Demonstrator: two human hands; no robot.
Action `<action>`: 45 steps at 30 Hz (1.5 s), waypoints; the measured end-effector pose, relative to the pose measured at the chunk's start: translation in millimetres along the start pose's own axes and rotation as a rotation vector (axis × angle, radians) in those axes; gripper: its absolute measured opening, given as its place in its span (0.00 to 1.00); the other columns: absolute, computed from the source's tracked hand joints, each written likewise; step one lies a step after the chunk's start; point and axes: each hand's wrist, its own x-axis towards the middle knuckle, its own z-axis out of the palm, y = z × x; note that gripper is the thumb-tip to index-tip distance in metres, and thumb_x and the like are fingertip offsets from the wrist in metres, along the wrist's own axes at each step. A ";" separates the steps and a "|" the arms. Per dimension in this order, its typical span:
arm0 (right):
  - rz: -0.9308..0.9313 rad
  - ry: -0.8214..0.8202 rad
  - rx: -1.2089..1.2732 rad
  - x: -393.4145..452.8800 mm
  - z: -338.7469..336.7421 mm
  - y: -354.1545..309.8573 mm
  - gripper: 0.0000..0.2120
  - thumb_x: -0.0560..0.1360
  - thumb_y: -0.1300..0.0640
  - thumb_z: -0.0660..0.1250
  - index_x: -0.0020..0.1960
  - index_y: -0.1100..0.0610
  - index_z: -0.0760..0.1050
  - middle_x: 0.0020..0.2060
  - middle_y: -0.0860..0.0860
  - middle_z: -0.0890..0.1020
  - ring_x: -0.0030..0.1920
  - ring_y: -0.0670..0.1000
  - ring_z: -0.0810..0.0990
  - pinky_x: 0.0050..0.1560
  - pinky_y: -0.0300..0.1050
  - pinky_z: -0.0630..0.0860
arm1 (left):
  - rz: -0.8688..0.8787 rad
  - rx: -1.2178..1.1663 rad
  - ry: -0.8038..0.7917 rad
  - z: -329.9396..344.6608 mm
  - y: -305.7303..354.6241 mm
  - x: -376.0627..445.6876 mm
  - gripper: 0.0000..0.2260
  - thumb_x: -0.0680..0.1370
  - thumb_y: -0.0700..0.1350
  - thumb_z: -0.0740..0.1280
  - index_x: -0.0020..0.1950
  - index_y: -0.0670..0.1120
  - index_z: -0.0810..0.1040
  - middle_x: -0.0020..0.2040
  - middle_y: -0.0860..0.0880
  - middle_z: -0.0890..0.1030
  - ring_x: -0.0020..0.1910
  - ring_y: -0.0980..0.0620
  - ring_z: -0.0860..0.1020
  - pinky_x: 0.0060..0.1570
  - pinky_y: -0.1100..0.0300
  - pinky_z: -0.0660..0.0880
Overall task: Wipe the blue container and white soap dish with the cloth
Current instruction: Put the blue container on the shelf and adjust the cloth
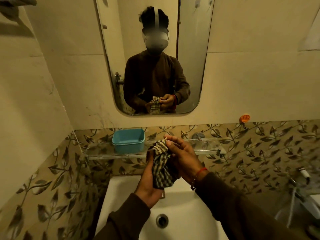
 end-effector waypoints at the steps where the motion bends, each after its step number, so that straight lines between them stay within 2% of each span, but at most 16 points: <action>1: -0.048 0.024 -0.076 -1.8 -4.6 0.9 0.11 0.77 0.61 0.65 0.60 0.58 0.78 0.50 0.55 0.85 0.52 0.53 0.83 0.55 0.50 0.80 | 0.032 0.042 0.021 2.8 -0.1 1.6 0.26 0.77 0.59 0.66 0.70 0.44 0.77 0.66 0.39 0.81 0.66 0.39 0.78 0.65 0.42 0.75; 4: -0.163 0.127 -0.251 -4.0 -19.1 6.9 0.11 0.77 0.61 0.66 0.59 0.57 0.77 0.55 0.58 0.82 0.58 0.58 0.80 0.61 0.59 0.76 | 0.130 0.237 0.132 10.3 -5.2 7.1 0.22 0.75 0.54 0.71 0.65 0.43 0.80 0.57 0.41 0.85 0.57 0.43 0.84 0.48 0.51 0.83; 7: -0.204 0.161 -0.421 -9.7 -34.4 13.4 0.12 0.75 0.51 0.69 0.59 0.49 0.78 0.56 0.52 0.82 0.58 0.53 0.80 0.56 0.55 0.80 | 0.140 0.321 0.173 18.7 -13.1 9.0 0.16 0.79 0.51 0.69 0.63 0.42 0.80 0.53 0.39 0.86 0.51 0.40 0.85 0.39 0.52 0.81; 9: -0.108 0.119 -0.342 -17.4 -44.6 16.1 0.16 0.73 0.45 0.71 0.59 0.47 0.76 0.56 0.52 0.82 0.57 0.53 0.81 0.53 0.51 0.81 | 0.095 0.336 0.172 26.7 -17.9 9.2 0.18 0.80 0.53 0.68 0.62 0.42 0.80 0.54 0.34 0.84 0.50 0.32 0.83 0.36 0.49 0.79; 12: 0.056 -0.001 -0.169 -27.9 -59.0 20.9 0.19 0.76 0.45 0.67 0.63 0.53 0.75 0.52 0.58 0.83 0.46 0.59 0.82 0.36 0.52 0.80 | 0.093 0.407 0.198 34.0 -28.3 12.6 0.20 0.80 0.60 0.65 0.60 0.45 0.82 0.52 0.38 0.86 0.52 0.34 0.83 0.44 0.38 0.82; 15: 0.088 -0.025 -0.063 -34.0 -72.9 26.3 0.17 0.77 0.52 0.67 0.62 0.59 0.76 0.54 0.62 0.82 0.51 0.60 0.82 0.46 0.55 0.81 | 0.146 0.477 0.269 33.5 -36.5 16.2 0.19 0.80 0.61 0.63 0.60 0.48 0.81 0.53 0.42 0.86 0.52 0.43 0.85 0.54 0.42 0.81; 18: 0.061 0.055 0.027 -33.9 -86.0 31.7 0.11 0.76 0.63 0.66 0.58 0.60 0.77 0.51 0.61 0.83 0.50 0.59 0.82 0.46 0.54 0.79 | 0.086 0.449 0.315 25.5 -41.4 17.8 0.18 0.80 0.59 0.64 0.64 0.49 0.74 0.56 0.41 0.84 0.54 0.40 0.83 0.49 0.45 0.82; 20: 0.067 0.110 0.111 -33.0 -93.5 35.1 0.14 0.76 0.67 0.65 0.61 0.60 0.76 0.52 0.60 0.82 0.50 0.58 0.82 0.47 0.55 0.79 | 0.013 0.408 0.342 19.1 -47.6 14.7 0.19 0.80 0.60 0.64 0.66 0.50 0.71 0.58 0.41 0.83 0.56 0.38 0.82 0.53 0.40 0.80; 23: 0.058 0.159 0.176 -34.7 -103.4 40.0 0.17 0.76 0.67 0.64 0.64 0.58 0.74 0.55 0.59 0.82 0.50 0.56 0.83 0.45 0.51 0.81 | -0.003 0.362 0.277 17.7 -65.0 7.8 0.21 0.82 0.59 0.61 0.69 0.49 0.72 0.60 0.40 0.83 0.59 0.37 0.81 0.49 0.48 0.79; 26: 0.035 0.157 0.045 -41.9 -103.2 54.1 0.17 0.78 0.62 0.65 0.65 0.52 0.74 0.58 0.55 0.82 0.56 0.55 0.82 0.45 0.44 0.81 | -0.042 0.243 0.186 31.6 -83.0 1.3 0.23 0.78 0.62 0.60 0.66 0.50 0.78 0.58 0.44 0.85 0.58 0.44 0.83 0.48 0.52 0.81; 30: -0.066 0.054 -0.441 -48.9 -103.8 70.1 0.17 0.77 0.48 0.67 0.64 0.37 0.71 0.56 0.38 0.81 0.57 0.41 0.80 0.50 0.35 0.79 | -0.107 0.113 0.168 40.5 -110.7 3.7 0.25 0.76 0.67 0.60 0.63 0.53 0.81 0.65 0.46 0.82 0.66 0.48 0.77 0.65 0.49 0.75; 32: -0.089 0.068 -0.488 -47.0 -112.9 71.9 0.18 0.76 0.50 0.68 0.64 0.39 0.71 0.57 0.41 0.81 0.58 0.42 0.79 0.56 0.40 0.78 | -0.111 0.112 0.174 34.1 -120.1 11.8 0.27 0.76 0.69 0.57 0.63 0.54 0.81 0.65 0.47 0.82 0.65 0.49 0.79 0.59 0.51 0.78; 35: -0.090 0.112 -0.447 -41.1 -135.1 74.4 0.16 0.77 0.59 0.67 0.61 0.44 0.74 0.56 0.44 0.82 0.58 0.45 0.80 0.58 0.43 0.78 | -0.175 0.222 0.221 26.0 -127.0 31.6 0.33 0.76 0.74 0.50 0.58 0.55 0.85 0.57 0.47 0.86 0.55 0.48 0.84 0.46 0.49 0.81; 38: -0.038 0.194 -0.356 -33.4 -157.1 79.0 0.17 0.76 0.67 0.66 0.59 0.50 0.76 0.53 0.49 0.83 0.57 0.51 0.81 0.57 0.47 0.79 | -0.227 0.267 0.319 20.2 -135.0 62.6 0.31 0.81 0.67 0.52 0.63 0.46 0.81 0.61 0.40 0.83 0.59 0.40 0.81 0.54 0.46 0.78; 41: 0.025 0.322 -0.257 -24.9 -177.0 81.7 0.17 0.75 0.68 0.67 0.54 0.48 0.77 0.51 0.51 0.84 0.53 0.52 0.83 0.54 0.49 0.81 | -0.265 0.269 0.380 12.6 -145.0 94.9 0.23 0.85 0.56 0.56 0.69 0.41 0.75 0.68 0.39 0.76 0.63 0.37 0.77 0.57 0.45 0.76; 45: 0.079 0.467 -0.159 -14.5 -207.9 82.4 0.14 0.75 0.69 0.67 0.56 0.54 0.76 0.54 0.58 0.82 0.57 0.61 0.80 0.59 0.61 0.77 | -0.298 0.319 0.437 4.8 -164.2 127.3 0.18 0.85 0.46 0.58 0.73 0.39 0.69 0.64 0.38 0.75 0.50 0.40 0.79 0.50 0.48 0.77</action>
